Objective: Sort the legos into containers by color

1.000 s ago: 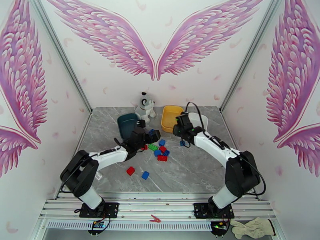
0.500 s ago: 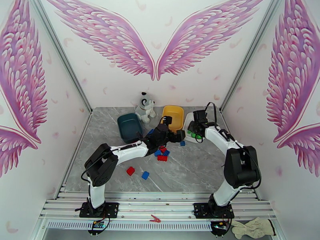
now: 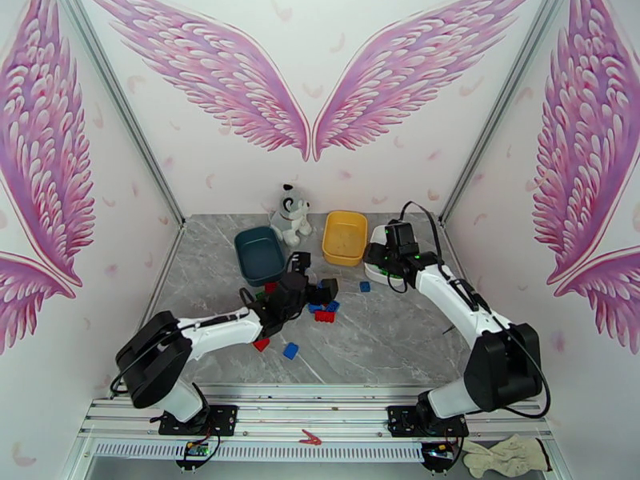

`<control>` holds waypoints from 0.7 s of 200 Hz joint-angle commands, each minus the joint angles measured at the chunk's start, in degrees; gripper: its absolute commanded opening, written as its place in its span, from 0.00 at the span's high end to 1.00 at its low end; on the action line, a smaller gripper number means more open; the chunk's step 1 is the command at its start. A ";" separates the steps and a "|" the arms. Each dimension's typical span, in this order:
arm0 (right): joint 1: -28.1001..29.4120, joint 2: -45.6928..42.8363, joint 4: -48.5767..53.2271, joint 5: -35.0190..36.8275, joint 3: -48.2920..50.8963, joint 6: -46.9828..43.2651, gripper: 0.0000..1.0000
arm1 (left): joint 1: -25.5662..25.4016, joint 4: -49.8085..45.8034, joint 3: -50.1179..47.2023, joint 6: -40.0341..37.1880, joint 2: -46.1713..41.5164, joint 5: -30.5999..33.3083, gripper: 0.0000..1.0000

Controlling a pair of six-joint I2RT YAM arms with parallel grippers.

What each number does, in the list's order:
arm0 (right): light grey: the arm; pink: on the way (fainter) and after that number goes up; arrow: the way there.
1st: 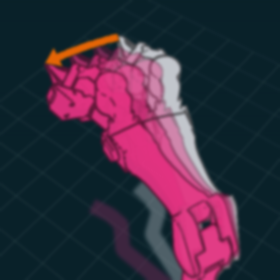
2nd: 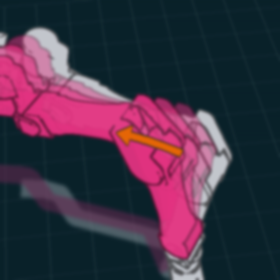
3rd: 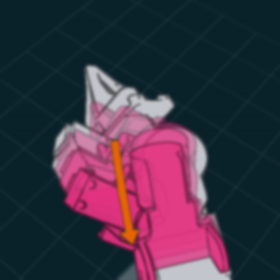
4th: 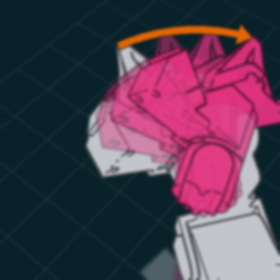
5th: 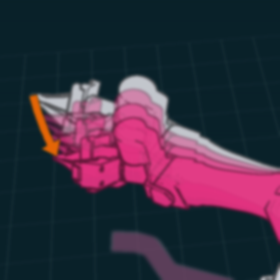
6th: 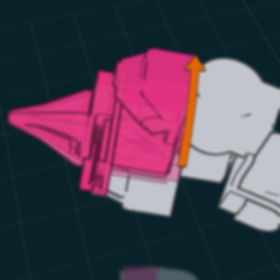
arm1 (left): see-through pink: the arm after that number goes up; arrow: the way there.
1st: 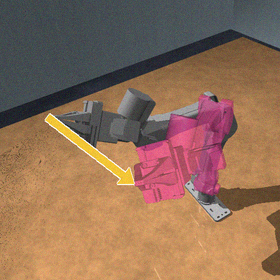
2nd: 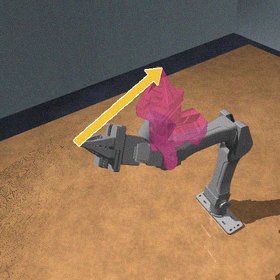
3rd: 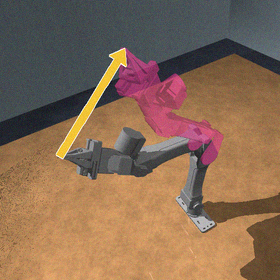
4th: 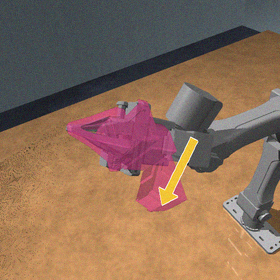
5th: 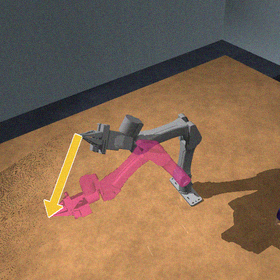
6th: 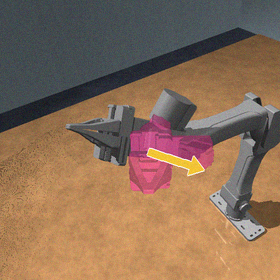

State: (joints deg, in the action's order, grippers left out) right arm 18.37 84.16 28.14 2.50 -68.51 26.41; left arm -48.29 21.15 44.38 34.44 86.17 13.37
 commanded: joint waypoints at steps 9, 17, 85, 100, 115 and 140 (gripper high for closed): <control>8.14 0.20 0.32 0.60 0.92 -4.33 0.25 | 1.75 1.27 -10.63 0.54 -8.44 4.29 0.01; 10.11 0.92 -0.09 1.13 0.84 -4.82 0.23 | 2.75 2.31 -13.91 1.93 -10.53 4.12 0.01; 21.42 18.48 0.16 4.85 -10.05 -12.52 0.21 | 10.23 1.58 -29.08 7.01 -27.19 0.05 0.01; 22.59 22.64 0.62 5.08 -12.95 -14.65 0.20 | 11.46 -0.15 -31.46 7.66 -31.81 0.10 0.01; 23.72 26.10 1.18 6.09 -15.60 -17.08 0.19 | 12.20 -2.84 -33.39 8.20 -36.59 0.74 0.01; 24.86 31.38 2.44 8.21 -19.15 -20.05 0.17 | 12.97 -6.59 -36.44 9.20 -43.28 1.41 0.01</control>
State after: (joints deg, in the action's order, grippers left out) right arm 42.30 111.53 28.36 7.49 -83.85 11.29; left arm -36.03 20.10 10.72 42.02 48.01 14.39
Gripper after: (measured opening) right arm 0.825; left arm 0.987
